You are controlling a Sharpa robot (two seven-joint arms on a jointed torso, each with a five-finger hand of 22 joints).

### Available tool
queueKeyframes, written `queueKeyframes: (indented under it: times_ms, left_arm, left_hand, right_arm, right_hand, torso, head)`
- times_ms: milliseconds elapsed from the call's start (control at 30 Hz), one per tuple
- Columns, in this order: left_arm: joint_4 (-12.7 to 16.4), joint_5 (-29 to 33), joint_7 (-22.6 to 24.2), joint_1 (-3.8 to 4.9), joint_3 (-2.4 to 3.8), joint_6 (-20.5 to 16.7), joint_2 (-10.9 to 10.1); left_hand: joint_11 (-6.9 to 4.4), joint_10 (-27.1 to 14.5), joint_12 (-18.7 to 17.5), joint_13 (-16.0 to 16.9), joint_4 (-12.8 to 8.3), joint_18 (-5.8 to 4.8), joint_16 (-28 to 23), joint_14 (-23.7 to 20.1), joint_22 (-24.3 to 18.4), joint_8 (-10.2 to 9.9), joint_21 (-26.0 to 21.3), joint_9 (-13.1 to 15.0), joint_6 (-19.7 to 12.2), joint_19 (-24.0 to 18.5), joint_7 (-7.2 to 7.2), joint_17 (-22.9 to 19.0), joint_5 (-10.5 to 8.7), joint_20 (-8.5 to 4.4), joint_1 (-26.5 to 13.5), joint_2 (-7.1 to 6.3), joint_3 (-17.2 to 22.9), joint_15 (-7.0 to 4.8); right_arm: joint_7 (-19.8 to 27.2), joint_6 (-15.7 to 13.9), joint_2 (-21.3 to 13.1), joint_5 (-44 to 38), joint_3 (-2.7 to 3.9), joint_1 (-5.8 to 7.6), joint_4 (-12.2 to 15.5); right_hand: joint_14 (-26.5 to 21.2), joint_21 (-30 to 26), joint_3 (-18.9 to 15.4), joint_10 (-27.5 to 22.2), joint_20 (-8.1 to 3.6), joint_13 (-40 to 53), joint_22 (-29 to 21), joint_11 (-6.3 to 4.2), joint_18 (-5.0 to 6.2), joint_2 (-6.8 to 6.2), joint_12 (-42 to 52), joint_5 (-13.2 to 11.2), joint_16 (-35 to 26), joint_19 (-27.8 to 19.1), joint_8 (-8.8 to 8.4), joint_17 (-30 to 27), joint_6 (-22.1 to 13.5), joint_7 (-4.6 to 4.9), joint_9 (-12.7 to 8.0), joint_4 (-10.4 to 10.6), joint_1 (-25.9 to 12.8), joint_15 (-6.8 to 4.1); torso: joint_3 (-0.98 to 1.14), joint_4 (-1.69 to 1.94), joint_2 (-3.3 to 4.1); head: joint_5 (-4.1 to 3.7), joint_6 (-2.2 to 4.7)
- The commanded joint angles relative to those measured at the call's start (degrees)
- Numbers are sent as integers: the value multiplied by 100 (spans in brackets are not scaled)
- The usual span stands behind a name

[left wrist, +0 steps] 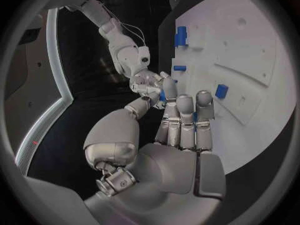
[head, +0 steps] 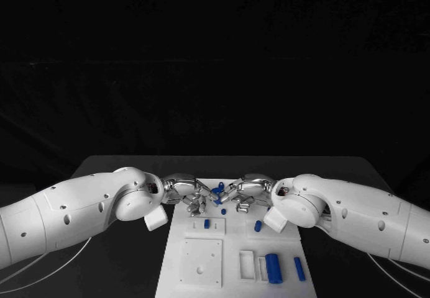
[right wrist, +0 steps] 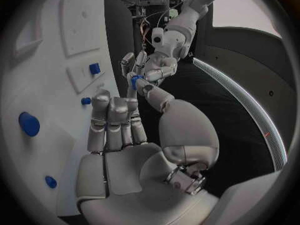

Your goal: Assemble the parts on the task board

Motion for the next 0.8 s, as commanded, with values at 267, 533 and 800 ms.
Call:
queueKeyframes:
  times_ms: [267, 533, 800]
  left_arm:
    - [39, -13, 91, 14, 14, 17, 27]
    - [38, -57, 79, 14, 13, 0, 36]
    - [49, -101, 75, 15, 12, -82, 41]
  left_hand:
    - [-14, -128, 11, -9, 75, -34, 35, 74, 72, -20, 22, -3, 664, 23, -65, -11, -22, -672, 6, 97, 17, -42]
    - [-18, -117, 21, -5, -13, -31, 48, 75, 85, -14, 33, 7, 681, 12, -70, -11, 4, -671, 85, 320, 40, -46]
    - [-29, -79, 29, -4, -72, -37, 63, 86, 88, 7, 42, 22, 729, 12, -84, -10, -27, -670, 88, 520, 32, -55]
  right_arm:
    - [2, 89, 15, -64, -7, -13, 11]
    - [2, 85, 14, -64, -7, -13, 26]
    - [15, 46, 11, -91, -7, -13, 21]
  right_hand:
    - [11, 28, 46, 44, -52, 6, 107, 7, 82, 15, -1, -37, 35, -1, 18, 7, 139, 85, 7, 1, 55, -38]
    - [12, 28, 49, 45, -53, 7, 106, 7, 82, 14, -2, -39, 35, -1, 17, 8, 139, 85, 10, 1, 54, -38]
    - [11, 29, 50, 44, -53, 7, 106, 8, 82, 11, -2, -41, 35, -1, 15, 8, 138, 85, 13, 1, 52, -38]
  torso:
    - [1, 0, 0]
    - [1, 1, 1]
    - [0, 0, 0]
  head:
    - [0, -7]
    - [3, -8]
    - [4, -15]
